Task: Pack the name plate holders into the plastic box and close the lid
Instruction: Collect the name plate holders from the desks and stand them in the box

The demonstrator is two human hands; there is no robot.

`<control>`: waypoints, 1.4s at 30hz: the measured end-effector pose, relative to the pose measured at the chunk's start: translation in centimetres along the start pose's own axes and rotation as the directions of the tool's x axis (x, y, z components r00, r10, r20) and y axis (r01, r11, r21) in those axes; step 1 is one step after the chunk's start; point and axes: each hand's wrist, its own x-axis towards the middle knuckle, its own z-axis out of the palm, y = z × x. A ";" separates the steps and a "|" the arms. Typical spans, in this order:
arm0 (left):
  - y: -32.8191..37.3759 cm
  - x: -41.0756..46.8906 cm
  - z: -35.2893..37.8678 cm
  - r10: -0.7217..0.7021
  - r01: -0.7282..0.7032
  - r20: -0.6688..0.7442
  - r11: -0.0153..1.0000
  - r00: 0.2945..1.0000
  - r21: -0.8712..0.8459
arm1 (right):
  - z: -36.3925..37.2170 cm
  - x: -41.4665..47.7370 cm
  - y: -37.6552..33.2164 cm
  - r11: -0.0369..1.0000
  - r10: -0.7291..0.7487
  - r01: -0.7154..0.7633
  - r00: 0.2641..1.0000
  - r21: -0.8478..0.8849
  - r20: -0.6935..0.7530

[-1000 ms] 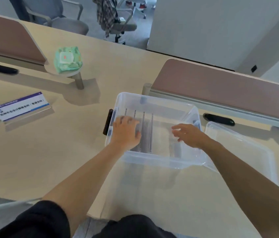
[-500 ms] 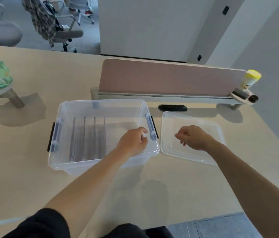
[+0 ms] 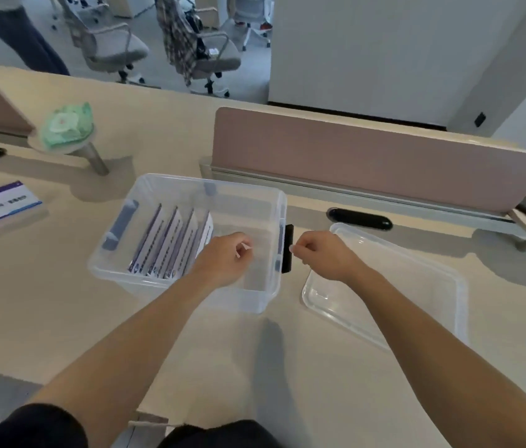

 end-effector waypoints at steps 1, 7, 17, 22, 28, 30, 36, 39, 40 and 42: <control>-0.9 -0.6 -1.1 -0.022 0.022 -0.048 1.000 0.999 -0.009 | 0.5 0.9 -1.5 0.999 -0.040 0.040 0.999 -0.011 0.021; -9.8 -6.1 -8.8 -0.220 0.184 -0.266 0.971 0.938 -0.153 | 7.1 5.0 -12.5 0.962 -0.262 0.271 0.952 -0.040 0.156; -25.3 -12.7 -20.6 -0.350 0.226 -0.377 0.915 0.857 -0.335 | 21.2 8.6 -30.5 0.901 -0.399 0.420 0.900 -0.105 0.173; -31.0 -13.0 -25.7 -0.472 0.312 -0.399 0.860 0.786 -0.403 | 25.0 12.5 -36.0 0.885 -0.415 0.447 0.885 -0.130 0.213; -35.7 -12.6 -30.0 -0.619 0.470 -0.363 0.776 0.697 -0.421 | 29.4 18.8 -40.3 0.807 -0.516 0.575 0.796 -0.131 0.316; -38.0 -11.9 -30.8 -0.671 0.498 -0.369 0.733 0.643 -0.465 | 31.3 21.4 -41.8 0.808 -0.515 0.575 0.794 -0.126 0.322; -46.6 -7.7 -33.0 -0.786 0.470 -0.350 0.595 0.509 -0.652 | 37.7 29.2 -46.9 0.871 -0.449 0.486 0.847 -0.072 0.285; -51.5 -4.8 -34.0 -0.822 0.393 -0.330 0.526 0.465 -0.754 | 40.8 32.8 -48.6 0.928 -0.342 0.366 0.912 -0.072 0.224; -53.1 -3.7 -34.2 -0.825 0.374 -0.326 0.514 0.461 -0.772 | 41.7 33.9 -49.2 0.950 -0.290 0.308 0.932 -0.055 0.217; -55.9 -1.8 -34.4 -0.834 0.328 -0.312 0.483 0.455 -0.812 | 43.8 35.8 -50.1 0.982 -0.180 0.188 0.959 -0.012 0.220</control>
